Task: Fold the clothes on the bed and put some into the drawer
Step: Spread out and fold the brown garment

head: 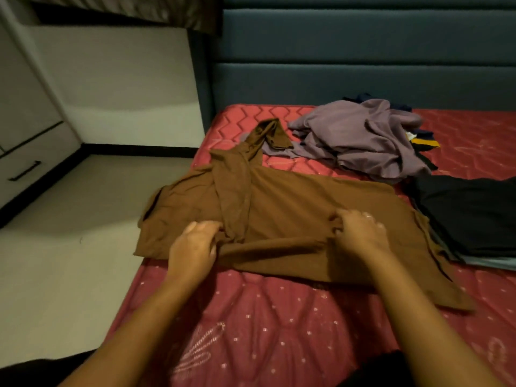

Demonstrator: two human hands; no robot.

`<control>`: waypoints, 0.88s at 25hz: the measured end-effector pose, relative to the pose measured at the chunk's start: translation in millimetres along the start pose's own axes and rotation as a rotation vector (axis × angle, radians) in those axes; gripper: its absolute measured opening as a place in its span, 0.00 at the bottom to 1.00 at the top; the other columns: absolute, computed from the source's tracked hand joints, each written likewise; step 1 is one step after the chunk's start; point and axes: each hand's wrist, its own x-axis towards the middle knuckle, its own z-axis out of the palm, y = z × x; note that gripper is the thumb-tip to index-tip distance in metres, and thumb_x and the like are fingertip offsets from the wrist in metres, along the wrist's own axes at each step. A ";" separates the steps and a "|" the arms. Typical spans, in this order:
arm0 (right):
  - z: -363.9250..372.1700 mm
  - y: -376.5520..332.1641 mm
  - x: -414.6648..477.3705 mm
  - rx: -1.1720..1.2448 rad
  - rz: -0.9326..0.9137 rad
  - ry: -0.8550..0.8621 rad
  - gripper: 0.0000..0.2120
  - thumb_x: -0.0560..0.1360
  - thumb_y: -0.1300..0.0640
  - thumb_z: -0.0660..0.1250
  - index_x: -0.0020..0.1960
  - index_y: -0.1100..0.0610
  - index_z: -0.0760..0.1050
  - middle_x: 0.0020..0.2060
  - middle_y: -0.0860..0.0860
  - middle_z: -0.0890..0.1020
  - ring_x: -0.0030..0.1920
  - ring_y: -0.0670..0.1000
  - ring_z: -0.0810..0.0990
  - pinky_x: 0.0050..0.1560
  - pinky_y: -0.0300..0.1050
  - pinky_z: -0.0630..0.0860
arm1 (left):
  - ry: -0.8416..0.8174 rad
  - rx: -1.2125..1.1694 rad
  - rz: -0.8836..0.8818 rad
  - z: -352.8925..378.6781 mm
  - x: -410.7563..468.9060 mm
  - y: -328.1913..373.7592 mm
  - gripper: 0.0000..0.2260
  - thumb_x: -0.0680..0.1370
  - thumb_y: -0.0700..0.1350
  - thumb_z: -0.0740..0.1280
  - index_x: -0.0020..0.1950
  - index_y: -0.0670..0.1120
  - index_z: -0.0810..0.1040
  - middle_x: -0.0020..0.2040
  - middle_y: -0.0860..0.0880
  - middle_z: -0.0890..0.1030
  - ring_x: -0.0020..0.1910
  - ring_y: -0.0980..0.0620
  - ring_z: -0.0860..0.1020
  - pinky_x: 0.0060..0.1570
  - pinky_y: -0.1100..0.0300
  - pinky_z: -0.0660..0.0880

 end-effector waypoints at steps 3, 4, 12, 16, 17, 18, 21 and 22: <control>35.6 -60.9 -3.3 0.033 -0.211 -0.118 0.16 0.78 0.51 0.59 0.65 0.42 0.70 0.65 0.47 0.73 0.66 0.53 0.70 0.63 0.52 0.69 | -0.384 0.012 0.058 7.0 33.3 -6.1 0.21 0.75 0.44 0.60 0.68 0.54 0.73 0.60 0.47 0.80 0.57 0.43 0.78 0.52 0.53 0.77; 49.3 -64.1 -5.9 -0.011 -0.264 -0.136 0.15 0.80 0.49 0.57 0.66 0.42 0.70 0.65 0.46 0.73 0.66 0.53 0.70 0.62 0.52 0.68 | -0.572 0.082 0.124 14.9 40.9 -3.5 0.23 0.77 0.46 0.62 0.71 0.57 0.69 0.63 0.47 0.79 0.59 0.43 0.77 0.54 0.54 0.75; 55.0 -30.9 23.8 0.157 -0.329 -0.410 0.14 0.70 0.38 0.70 0.40 0.46 0.72 0.39 0.40 0.75 0.47 0.47 0.75 0.51 0.47 0.70 | -0.757 0.213 0.032 18.7 74.0 -8.4 0.15 0.78 0.52 0.65 0.63 0.48 0.72 0.59 0.41 0.79 0.58 0.39 0.76 0.53 0.52 0.74; 47.3 -6.2 31.4 0.194 -0.172 -0.208 0.09 0.73 0.47 0.70 0.51 0.48 0.76 0.49 0.48 0.81 0.57 0.54 0.78 0.55 0.49 0.70 | -0.219 0.066 -0.180 16.8 92.8 14.7 0.18 0.78 0.40 0.59 0.69 0.46 0.65 0.58 0.35 0.76 0.52 0.32 0.76 0.48 0.45 0.72; 43.0 1.0 31.2 0.146 -0.122 -0.140 0.10 0.73 0.48 0.69 0.53 0.48 0.75 0.53 0.49 0.81 0.59 0.54 0.77 0.56 0.50 0.67 | -0.223 0.070 -0.191 22.3 92.9 30.6 0.24 0.78 0.38 0.58 0.74 0.47 0.60 0.64 0.35 0.71 0.56 0.31 0.74 0.50 0.44 0.72; 39.4 7.3 30.7 0.105 -0.074 -0.100 0.11 0.73 0.48 0.69 0.54 0.47 0.74 0.55 0.49 0.80 0.60 0.54 0.76 0.56 0.50 0.64 | -0.285 0.099 -0.204 29.8 88.5 46.8 0.28 0.79 0.39 0.56 0.77 0.50 0.53 0.72 0.36 0.63 0.63 0.31 0.70 0.54 0.43 0.71; 30.0 35.5 30.7 0.058 0.108 -0.282 0.16 0.67 0.42 0.74 0.50 0.45 0.72 0.53 0.46 0.79 0.61 0.53 0.74 0.59 0.55 0.60 | -0.498 0.221 -0.132 62.6 54.3 96.4 0.29 0.81 0.47 0.56 0.78 0.58 0.46 0.79 0.44 0.47 0.76 0.37 0.51 0.69 0.39 0.60; 25.0 50.3 31.0 0.046 0.169 -0.361 0.17 0.66 0.41 0.75 0.49 0.44 0.72 0.53 0.46 0.78 0.61 0.54 0.74 0.62 0.57 0.60 | -0.535 0.211 -0.042 72.3 42.0 111.9 0.28 0.81 0.51 0.56 0.78 0.59 0.47 0.79 0.46 0.48 0.77 0.39 0.49 0.70 0.38 0.55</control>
